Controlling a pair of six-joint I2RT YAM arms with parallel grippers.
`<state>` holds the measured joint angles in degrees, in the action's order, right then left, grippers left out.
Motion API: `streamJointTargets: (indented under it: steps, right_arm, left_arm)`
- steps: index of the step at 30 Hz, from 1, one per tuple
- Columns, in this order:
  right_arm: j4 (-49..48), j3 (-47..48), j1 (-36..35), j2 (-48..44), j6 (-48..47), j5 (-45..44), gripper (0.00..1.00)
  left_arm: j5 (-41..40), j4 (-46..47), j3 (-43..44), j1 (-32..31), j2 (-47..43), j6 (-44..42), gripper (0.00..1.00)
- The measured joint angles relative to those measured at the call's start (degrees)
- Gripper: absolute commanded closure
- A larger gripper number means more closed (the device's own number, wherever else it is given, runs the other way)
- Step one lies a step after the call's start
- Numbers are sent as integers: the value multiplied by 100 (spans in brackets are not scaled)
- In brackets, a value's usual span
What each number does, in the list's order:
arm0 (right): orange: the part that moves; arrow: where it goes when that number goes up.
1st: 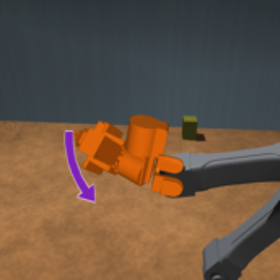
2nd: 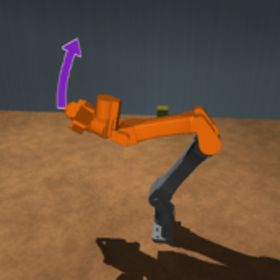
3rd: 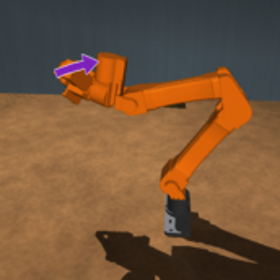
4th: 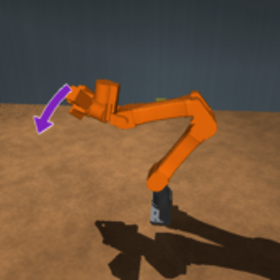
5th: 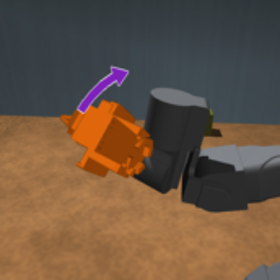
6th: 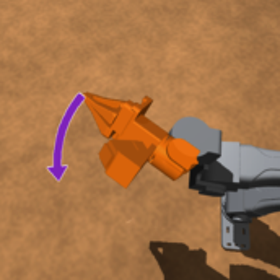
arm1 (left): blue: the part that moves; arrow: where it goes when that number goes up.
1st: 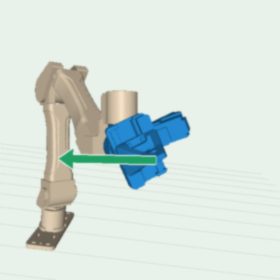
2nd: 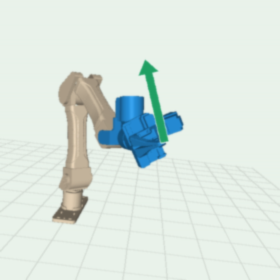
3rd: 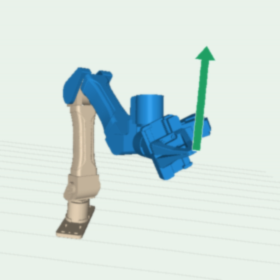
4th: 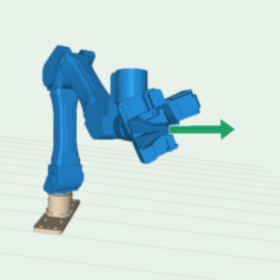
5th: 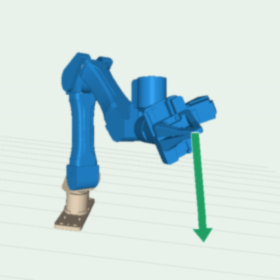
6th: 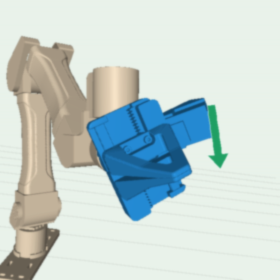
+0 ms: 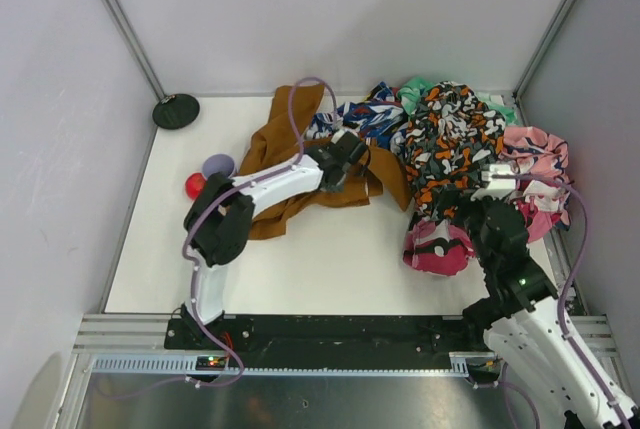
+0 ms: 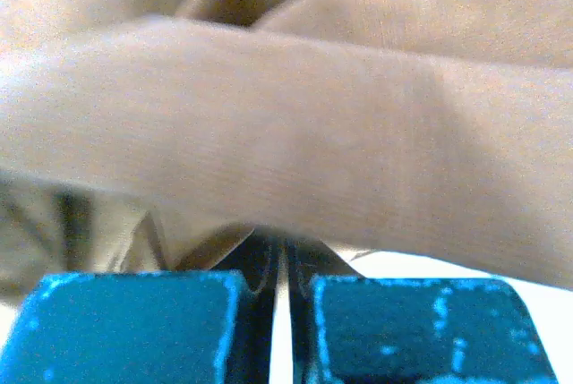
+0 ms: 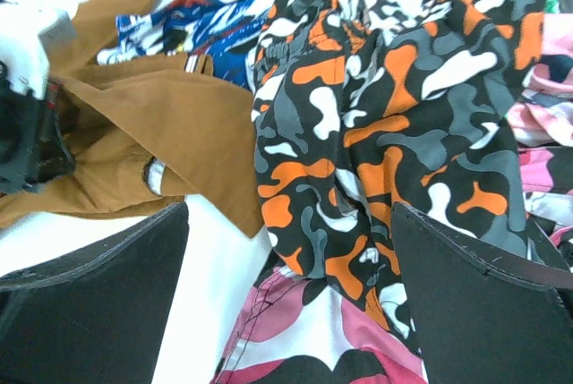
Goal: Pick out a specific cloth from the pile
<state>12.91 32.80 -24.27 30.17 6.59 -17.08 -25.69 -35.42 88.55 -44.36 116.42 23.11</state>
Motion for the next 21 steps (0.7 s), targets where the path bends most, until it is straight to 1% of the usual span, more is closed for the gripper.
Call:
streamJointTargets:
  steps: [3, 9, 12, 16, 21]
  right_arm:
    - [-81, -175, 0, -407, 96, -170, 1]
    - [-264, -396, 0, -839, 179, -219, 1]
    - [-354, -413, 0, -874, 179, -212, 1]
    - [-442, -417, 2, -874, 179, -181, 1]
    - [-492, -417, 0, -892, 177, -138, 1]
  left_arm:
    - [-63, -243, 483, 13, -382, -352, 99]
    - [243, -354, 2081, -46, -1445, -1132, 99]
    - [295, -323, 2839, -323, -1832, -1532, 99]
    - [299, -216, 3812, -944, -2179, -2131, 99]
    - [391, -205, 4336, -1480, -2507, -2581, 99]
